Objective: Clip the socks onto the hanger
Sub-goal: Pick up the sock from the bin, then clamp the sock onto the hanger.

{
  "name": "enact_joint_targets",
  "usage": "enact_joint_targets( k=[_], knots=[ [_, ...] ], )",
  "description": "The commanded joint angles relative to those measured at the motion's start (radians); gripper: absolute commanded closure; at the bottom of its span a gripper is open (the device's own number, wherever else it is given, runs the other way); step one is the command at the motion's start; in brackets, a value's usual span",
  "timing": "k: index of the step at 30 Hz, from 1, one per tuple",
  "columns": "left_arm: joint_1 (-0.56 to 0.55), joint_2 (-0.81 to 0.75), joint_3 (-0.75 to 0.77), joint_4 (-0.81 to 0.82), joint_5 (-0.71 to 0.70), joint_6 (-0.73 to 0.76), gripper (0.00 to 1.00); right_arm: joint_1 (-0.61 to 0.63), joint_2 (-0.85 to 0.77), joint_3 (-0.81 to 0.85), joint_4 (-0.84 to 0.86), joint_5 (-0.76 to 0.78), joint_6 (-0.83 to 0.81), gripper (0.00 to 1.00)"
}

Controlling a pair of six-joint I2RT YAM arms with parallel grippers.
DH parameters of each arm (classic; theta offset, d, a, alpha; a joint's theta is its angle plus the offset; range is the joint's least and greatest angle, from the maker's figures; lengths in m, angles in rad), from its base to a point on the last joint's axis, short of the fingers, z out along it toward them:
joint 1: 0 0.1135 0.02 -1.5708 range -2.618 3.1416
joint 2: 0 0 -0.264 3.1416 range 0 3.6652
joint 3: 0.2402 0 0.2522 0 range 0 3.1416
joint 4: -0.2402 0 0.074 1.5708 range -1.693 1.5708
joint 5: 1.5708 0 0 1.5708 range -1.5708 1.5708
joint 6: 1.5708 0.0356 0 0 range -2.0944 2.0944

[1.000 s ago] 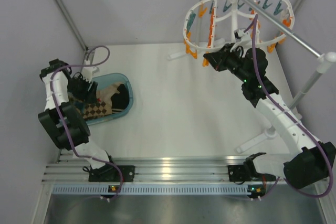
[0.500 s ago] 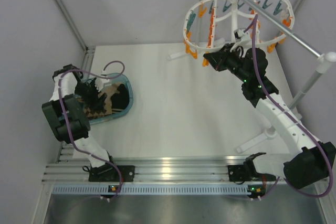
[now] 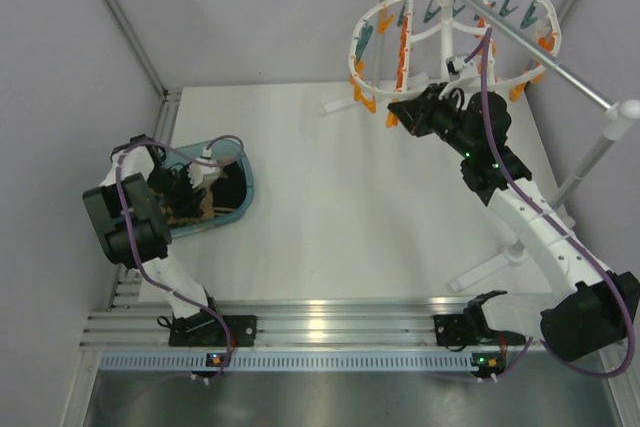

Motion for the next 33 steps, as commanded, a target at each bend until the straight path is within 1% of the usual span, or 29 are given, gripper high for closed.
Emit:
enact_joint_targets(
  k=[1,4,5,6,8,12,13,15,16,20,24,25,26,27,29,30,31,33],
  knots=[
    [-0.005,-0.031,-0.028,0.027,0.017,0.056,0.44,-0.003,-0.023,-0.019,-0.041,-0.041,-0.026,1.00],
    [-0.004,-0.061,-0.028,0.026,0.015,0.038,0.56,-0.003,-0.021,-0.021,-0.041,-0.040,-0.029,1.00],
    [-0.004,-0.071,-0.026,0.024,0.017,0.030,0.66,-0.003,-0.023,-0.021,-0.041,-0.040,-0.031,1.00],
    [-0.004,-0.078,-0.025,0.029,0.014,0.020,0.71,-0.003,-0.023,-0.021,-0.041,-0.040,-0.031,1.00],
    [-0.002,-0.107,-0.016,0.023,0.009,-0.009,0.78,-0.003,-0.024,-0.021,-0.041,-0.040,-0.031,1.00],
    [0.004,-0.144,0.026,-0.054,0.009,-0.013,0.78,-0.003,-0.026,-0.022,-0.041,-0.038,-0.034,1.00],
    [0.007,-0.156,0.053,-0.089,0.012,-0.016,0.81,-0.002,-0.024,-0.022,-0.041,-0.038,-0.034,1.00],
    [0.008,-0.167,0.084,-0.124,0.037,-0.026,0.97,-0.002,-0.026,-0.022,-0.040,-0.038,-0.032,1.00],
    [0.015,-0.170,0.117,-0.143,0.049,-0.026,0.99,-0.003,-0.026,-0.022,-0.038,-0.038,-0.032,1.00],
    [0.024,-0.178,0.220,-0.284,0.152,-0.023,1.00,-0.003,-0.026,-0.025,-0.028,-0.041,-0.028,1.00],
    [0.021,-0.192,0.337,-0.373,0.355,-0.042,1.00,-0.003,-0.027,-0.024,-0.014,-0.056,-0.017,1.00],
    [0.015,-0.193,0.387,-0.382,0.441,-0.071,1.00,-0.003,-0.027,-0.022,-0.011,-0.061,-0.015,1.00],
    [0.004,-0.195,0.411,-0.387,0.472,-0.097,1.00,-0.003,-0.027,-0.022,-0.008,-0.064,-0.012,1.00],
    [-0.030,-0.193,0.456,-0.387,0.520,-0.153,1.00,-0.002,-0.027,-0.019,-0.005,-0.069,-0.012,1.00],
    [-0.067,-0.192,0.501,-0.388,0.549,-0.195,1.00,-0.005,-0.027,-0.016,-0.003,-0.075,-0.011,1.00],
    [-0.106,-0.195,0.541,-0.378,0.561,-0.227,1.00,-0.003,-0.027,-0.013,-0.003,-0.076,-0.014,1.00],
    [-0.125,-0.201,0.559,-0.324,0.577,-0.317,1.00,-0.005,-0.029,-0.013,-0.001,-0.076,-0.014,1.00],
    [-0.178,-0.215,0.607,-0.242,0.626,-0.431,1.00,-0.003,-0.030,-0.008,-0.003,-0.076,-0.015,1.00]
  ],
)
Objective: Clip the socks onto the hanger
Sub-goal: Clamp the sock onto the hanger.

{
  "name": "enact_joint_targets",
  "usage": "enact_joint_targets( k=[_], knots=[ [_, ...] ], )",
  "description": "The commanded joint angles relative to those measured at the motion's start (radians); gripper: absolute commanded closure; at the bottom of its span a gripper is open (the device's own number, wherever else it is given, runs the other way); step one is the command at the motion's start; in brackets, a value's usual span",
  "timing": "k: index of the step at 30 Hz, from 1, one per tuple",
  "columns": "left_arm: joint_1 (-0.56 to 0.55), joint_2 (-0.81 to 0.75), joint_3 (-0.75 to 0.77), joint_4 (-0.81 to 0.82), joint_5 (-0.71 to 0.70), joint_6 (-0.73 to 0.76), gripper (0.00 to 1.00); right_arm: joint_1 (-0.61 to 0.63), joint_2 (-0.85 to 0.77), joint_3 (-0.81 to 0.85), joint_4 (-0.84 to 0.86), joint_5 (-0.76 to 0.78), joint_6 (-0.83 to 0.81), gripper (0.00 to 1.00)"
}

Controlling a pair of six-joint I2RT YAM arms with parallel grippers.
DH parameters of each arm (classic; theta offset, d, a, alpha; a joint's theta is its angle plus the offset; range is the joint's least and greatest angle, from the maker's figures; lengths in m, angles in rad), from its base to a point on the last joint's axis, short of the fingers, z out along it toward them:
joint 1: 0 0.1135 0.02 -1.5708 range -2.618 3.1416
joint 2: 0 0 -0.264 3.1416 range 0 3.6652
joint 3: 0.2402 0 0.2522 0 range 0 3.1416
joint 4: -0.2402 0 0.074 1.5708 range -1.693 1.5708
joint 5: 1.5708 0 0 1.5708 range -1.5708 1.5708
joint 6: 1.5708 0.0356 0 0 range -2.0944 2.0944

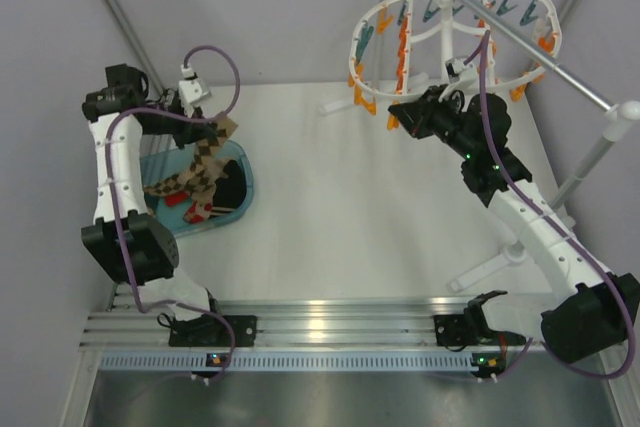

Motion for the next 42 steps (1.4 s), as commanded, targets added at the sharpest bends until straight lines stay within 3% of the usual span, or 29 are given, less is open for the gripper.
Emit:
enact_joint_targets(
  k=[1,3,4,5,6,7,8,10,15,21,24,30,42],
  knots=[
    [-0.087,-0.072,0.091,0.141,0.192,-0.322,1.00,-0.003,-0.023,0.006,0.004,-0.070,-0.001,1.00],
    [-0.139,-0.092,0.104,0.301,0.225,-0.473,1.00,-0.005,-0.025,0.009,0.003,-0.070,-0.001,1.00],
    [-0.151,-0.104,0.099,0.381,0.236,-0.644,1.00,-0.005,-0.026,0.009,0.006,-0.071,-0.001,1.00],
    [-0.162,-0.126,0.089,0.597,0.244,-0.743,1.00,-0.003,-0.028,0.011,0.007,-0.072,-0.001,1.00],
    [-0.183,-0.132,0.060,0.704,0.273,-0.846,1.00,-0.005,-0.029,0.012,0.009,-0.072,0.001,1.00],
    [-0.194,-0.140,0.040,0.830,0.285,-1.050,1.00,-0.005,-0.031,0.012,0.013,-0.073,0.001,1.00],
    [-0.206,-0.143,0.020,1.010,0.298,-1.134,1.00,-0.005,-0.028,0.017,0.013,-0.073,0.004,1.00],
    [-0.260,-0.151,-0.048,1.123,0.324,-1.263,1.00,-0.006,-0.025,0.021,0.015,-0.076,0.004,1.00],
    [-0.413,-0.189,-0.275,1.284,0.336,-1.264,1.00,-0.009,-0.025,0.021,0.029,-0.108,0.013,1.00],
    [-0.586,-0.183,-0.404,1.368,0.331,-1.264,1.00,-0.020,-0.034,0.008,0.062,-0.151,0.080,1.00],
    [-0.662,-0.155,-0.482,1.524,0.351,-1.383,1.00,-0.023,-0.034,-0.006,0.104,-0.188,0.134,1.00],
    [-0.719,-0.016,-0.567,2.160,0.301,-1.894,1.00,-0.031,-0.034,-0.002,0.129,-0.210,0.195,1.00],
    [-0.774,0.093,-0.531,2.280,0.220,-1.983,1.00,-0.032,-0.025,-0.002,0.148,-0.242,0.220,1.00]
  ],
)
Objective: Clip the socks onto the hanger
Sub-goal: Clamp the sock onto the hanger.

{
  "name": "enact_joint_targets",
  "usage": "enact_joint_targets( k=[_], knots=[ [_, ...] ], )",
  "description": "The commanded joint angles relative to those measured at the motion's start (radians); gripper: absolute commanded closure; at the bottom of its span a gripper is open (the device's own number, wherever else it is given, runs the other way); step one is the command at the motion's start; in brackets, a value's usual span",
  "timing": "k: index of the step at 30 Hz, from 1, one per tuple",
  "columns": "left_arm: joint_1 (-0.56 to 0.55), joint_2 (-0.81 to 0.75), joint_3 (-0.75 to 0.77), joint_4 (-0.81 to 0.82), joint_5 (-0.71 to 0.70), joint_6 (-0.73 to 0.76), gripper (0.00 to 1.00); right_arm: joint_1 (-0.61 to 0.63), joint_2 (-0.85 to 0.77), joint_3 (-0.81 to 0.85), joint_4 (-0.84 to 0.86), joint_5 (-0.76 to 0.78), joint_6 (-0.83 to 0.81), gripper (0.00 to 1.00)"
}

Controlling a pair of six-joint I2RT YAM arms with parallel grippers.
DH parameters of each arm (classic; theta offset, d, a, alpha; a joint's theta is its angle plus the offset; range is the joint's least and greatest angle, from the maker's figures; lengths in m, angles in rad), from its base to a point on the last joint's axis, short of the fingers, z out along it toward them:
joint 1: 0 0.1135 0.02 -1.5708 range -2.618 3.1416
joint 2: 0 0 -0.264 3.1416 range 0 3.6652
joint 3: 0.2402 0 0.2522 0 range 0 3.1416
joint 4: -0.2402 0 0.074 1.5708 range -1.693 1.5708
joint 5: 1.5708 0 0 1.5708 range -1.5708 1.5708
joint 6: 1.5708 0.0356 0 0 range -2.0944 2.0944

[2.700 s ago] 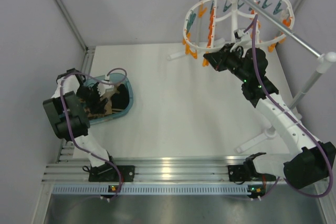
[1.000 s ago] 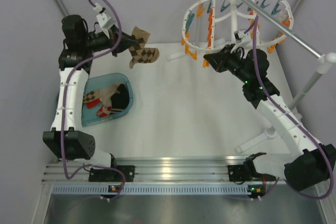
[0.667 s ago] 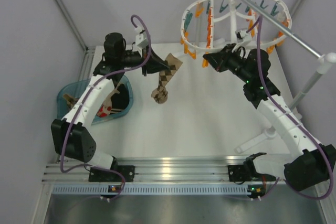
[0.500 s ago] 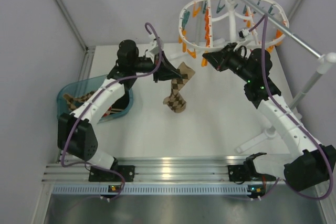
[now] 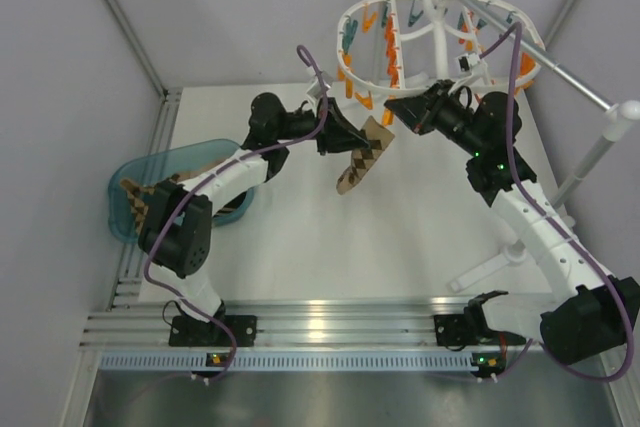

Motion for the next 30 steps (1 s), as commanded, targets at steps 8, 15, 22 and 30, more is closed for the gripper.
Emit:
enact_joint_targets(
  k=[8,15,22,30],
  knots=[
    [-0.006,0.036,0.034,0.197,-0.062,-0.111,1.00,0.000,-0.004,-0.003,0.066,-0.113,0.030,1.00],
    [-0.006,0.058,0.054,0.226,-0.073,-0.128,1.00,-0.001,0.007,-0.001,0.073,-0.123,0.036,1.00],
    [-0.007,0.059,0.069,0.237,-0.074,-0.134,1.00,-0.006,0.016,-0.009,0.080,-0.136,0.031,1.00],
    [-0.010,0.065,0.094,0.240,-0.083,-0.145,1.00,-0.010,0.028,-0.012,0.095,-0.148,0.022,1.00]
  ],
)
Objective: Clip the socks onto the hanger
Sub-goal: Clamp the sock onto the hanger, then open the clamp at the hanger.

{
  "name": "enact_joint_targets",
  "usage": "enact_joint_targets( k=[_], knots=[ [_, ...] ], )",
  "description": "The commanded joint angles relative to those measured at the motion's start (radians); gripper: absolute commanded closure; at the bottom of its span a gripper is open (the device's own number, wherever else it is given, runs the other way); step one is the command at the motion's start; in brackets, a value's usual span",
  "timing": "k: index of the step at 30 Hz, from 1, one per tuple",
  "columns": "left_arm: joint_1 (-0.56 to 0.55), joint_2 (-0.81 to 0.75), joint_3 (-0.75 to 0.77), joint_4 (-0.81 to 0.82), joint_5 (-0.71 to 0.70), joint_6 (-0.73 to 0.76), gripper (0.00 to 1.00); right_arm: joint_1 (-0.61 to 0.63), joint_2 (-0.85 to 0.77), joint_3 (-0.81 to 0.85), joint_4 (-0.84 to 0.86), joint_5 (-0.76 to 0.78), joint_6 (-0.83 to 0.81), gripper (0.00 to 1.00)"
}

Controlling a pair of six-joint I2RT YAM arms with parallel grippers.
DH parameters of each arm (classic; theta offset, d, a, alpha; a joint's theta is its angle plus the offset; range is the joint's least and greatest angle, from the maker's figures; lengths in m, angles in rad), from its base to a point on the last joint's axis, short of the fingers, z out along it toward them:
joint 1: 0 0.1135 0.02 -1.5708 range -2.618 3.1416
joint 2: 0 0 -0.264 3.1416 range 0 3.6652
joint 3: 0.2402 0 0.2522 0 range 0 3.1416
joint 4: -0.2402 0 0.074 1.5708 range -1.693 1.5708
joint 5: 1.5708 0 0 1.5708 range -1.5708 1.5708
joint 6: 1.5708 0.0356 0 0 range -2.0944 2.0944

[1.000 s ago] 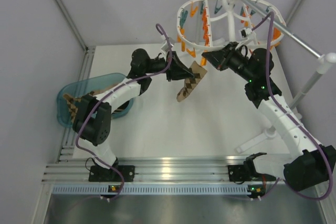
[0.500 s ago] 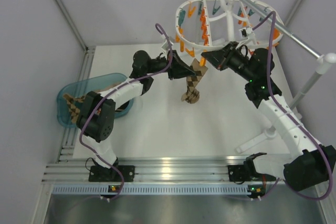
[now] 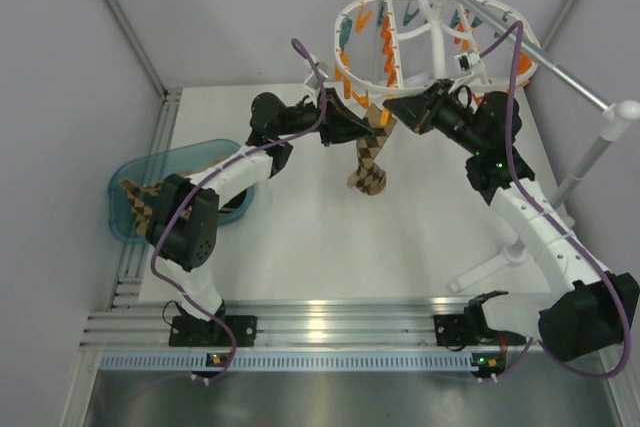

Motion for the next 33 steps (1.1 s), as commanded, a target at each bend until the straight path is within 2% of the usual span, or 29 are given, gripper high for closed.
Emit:
enact_joint_targets(
  k=[1,3,5,6,9,12,13,17,18,21,22,26,29,33],
  knots=[
    [-0.005,0.008,0.055,0.081,-0.021,-0.009,1.00,0.003,0.012,-0.002,0.045,-0.099,-0.005,1.00],
    [-0.008,0.015,0.067,0.079,-0.031,-0.013,1.00,0.003,0.014,-0.002,0.047,-0.107,-0.008,1.00],
    [-0.010,0.020,0.075,0.082,-0.035,-0.018,1.00,0.003,0.012,-0.002,0.045,-0.116,-0.014,0.94],
    [-0.011,0.025,0.076,0.082,-0.036,-0.018,1.00,0.002,0.012,-0.001,0.042,-0.115,-0.016,0.84],
    [-0.011,0.028,0.078,0.075,-0.045,-0.012,1.00,0.003,0.012,0.004,0.030,-0.119,-0.023,0.64],
    [-0.011,0.029,0.075,0.064,-0.054,0.000,0.99,0.002,0.011,0.006,0.019,-0.119,-0.026,0.52],
    [-0.011,0.031,0.073,0.056,-0.064,0.002,0.95,0.002,0.011,0.007,0.018,-0.119,-0.028,0.50],
    [-0.013,0.023,0.059,0.033,-0.078,0.031,0.78,-0.006,0.005,0.007,0.012,-0.115,-0.031,0.49],
    [-0.013,0.016,0.055,0.027,-0.081,0.051,0.69,-0.007,0.006,0.009,0.010,-0.116,-0.031,0.49],
    [-0.013,-0.013,0.026,-0.002,-0.084,0.118,0.61,-0.020,-0.001,0.009,0.009,-0.121,-0.031,0.49],
    [-0.011,-0.024,0.015,-0.016,-0.087,0.143,0.48,-0.027,-0.003,0.007,0.007,-0.122,-0.033,0.49],
    [-0.011,-0.131,-0.074,-0.173,-0.136,0.342,0.43,-0.049,-0.006,0.010,0.005,-0.133,-0.031,0.49],
    [-0.010,-0.210,-0.164,-0.223,-0.267,0.512,0.42,-0.064,-0.014,0.012,-0.007,-0.145,-0.040,0.49],
    [-0.016,-0.231,-0.205,-0.228,-0.395,0.574,0.42,-0.083,-0.018,0.009,-0.030,-0.162,-0.060,0.46]
  ],
)
